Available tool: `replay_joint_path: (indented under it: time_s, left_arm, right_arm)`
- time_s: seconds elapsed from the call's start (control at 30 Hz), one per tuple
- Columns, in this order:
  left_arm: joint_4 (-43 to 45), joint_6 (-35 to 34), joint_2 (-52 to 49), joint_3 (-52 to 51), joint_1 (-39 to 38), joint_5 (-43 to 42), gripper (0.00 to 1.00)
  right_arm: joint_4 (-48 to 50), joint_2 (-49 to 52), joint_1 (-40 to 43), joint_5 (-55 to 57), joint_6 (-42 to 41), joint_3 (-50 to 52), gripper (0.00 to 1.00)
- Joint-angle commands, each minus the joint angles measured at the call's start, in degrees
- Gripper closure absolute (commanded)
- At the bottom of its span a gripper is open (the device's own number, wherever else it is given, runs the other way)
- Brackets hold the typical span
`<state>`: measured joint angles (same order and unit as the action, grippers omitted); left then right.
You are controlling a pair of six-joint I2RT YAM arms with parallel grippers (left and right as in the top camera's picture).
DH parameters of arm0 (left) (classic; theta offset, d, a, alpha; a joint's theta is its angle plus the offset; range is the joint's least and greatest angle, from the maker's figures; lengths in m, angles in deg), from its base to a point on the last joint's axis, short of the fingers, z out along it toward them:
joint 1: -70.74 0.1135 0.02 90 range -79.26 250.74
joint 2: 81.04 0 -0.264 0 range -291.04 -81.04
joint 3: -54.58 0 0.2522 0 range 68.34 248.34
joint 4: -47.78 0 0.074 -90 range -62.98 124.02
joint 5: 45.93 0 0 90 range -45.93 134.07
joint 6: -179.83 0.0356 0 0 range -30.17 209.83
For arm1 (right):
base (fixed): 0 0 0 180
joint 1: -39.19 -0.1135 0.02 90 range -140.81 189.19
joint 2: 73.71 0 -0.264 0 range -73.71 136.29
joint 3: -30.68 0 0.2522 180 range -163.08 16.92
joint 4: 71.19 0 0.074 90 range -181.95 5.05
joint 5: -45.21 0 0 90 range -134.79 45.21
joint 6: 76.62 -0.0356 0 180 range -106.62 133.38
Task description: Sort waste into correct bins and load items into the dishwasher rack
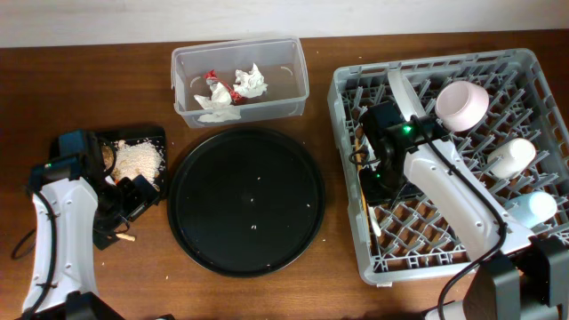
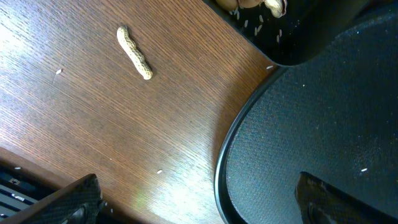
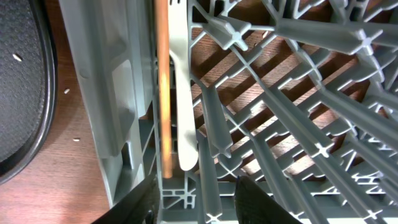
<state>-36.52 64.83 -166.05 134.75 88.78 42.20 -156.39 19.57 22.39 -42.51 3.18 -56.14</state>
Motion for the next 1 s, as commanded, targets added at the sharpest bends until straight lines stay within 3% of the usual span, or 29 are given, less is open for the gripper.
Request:
replay_joint_path:
  time_s: [0.0, 0.03, 0.1, 0.13, 0.2, 0.27, 0.33, 0.47, 0.63, 0.77, 0.97]
  left_arm:
    - [0.02, 0.92, 0.28, 0.04, -0.26, 0.20, 0.01]
    - [0.04, 0.92, 0.28, 0.07, -0.28, 0.17, 0.01]
    - [0.39, 0.92, 0.28, 0.07, -1.60, 0.15, 0.01]
    - [0.61, 0.94, 0.28, 0.07, -2.60, 0.17, 0.01]
    - [2.97, 3.89, 0.28, 0.07, -9.46, 0.15, 0.01]
    - [5.75, 9.07, 0.28, 0.09, -18.34, -0.76, 0.01]
    - [3.37, 19.30, 0.28, 0.52, -25.42, -1.79, 0.01]
    - [-5.03, 17.33, 4.98, 0.22, -24.87, -4.28, 0.01]
    - [7.30, 12.00, 32.33, -8.57, -24.63, 0.76, 0.01]
    - [9.11, 9.81, 52.17, -12.81, -24.63, 0.63, 0.01]
    - [7.72, 9.81, 54.66, -12.81, -24.63, 0.63, 0.01]
  right_arm:
    - [0.15, -2.49, 0.33, -0.33, -0.37, -1.44, 0.56]
    - [0.28, -3.89, 0.48, -0.35, -1.29, -2.29, 0.55]
    - [0.66, -8.81, 2.64, -1.92, -2.51, -5.03, 0.39]
    - [0.96, -10.64, 4.28, -3.52, -2.51, -5.68, 0.36]
    - [2.89, -16.52, 14.62, -13.84, -1.16, -5.84, 0.02]
    - [2.27, -17.03, 23.02, -21.22, 6.01, -5.84, 0.01]
    - [-2.80, -16.63, 27.80, -21.07, 12.55, -5.84, 0.02]
    - [-9.05, -21.22, 29.22, -13.90, 11.39, -4.96, 0.02]
    - [1.38, -44.04, 29.20, -13.62, 11.23, 7.50, 0.02]
    - [0.52, -56.87, 29.20, -13.64, 11.26, 10.71, 0.02]
    - [0.55, -56.81, 29.20, -13.64, 11.26, 10.71, 0.02]
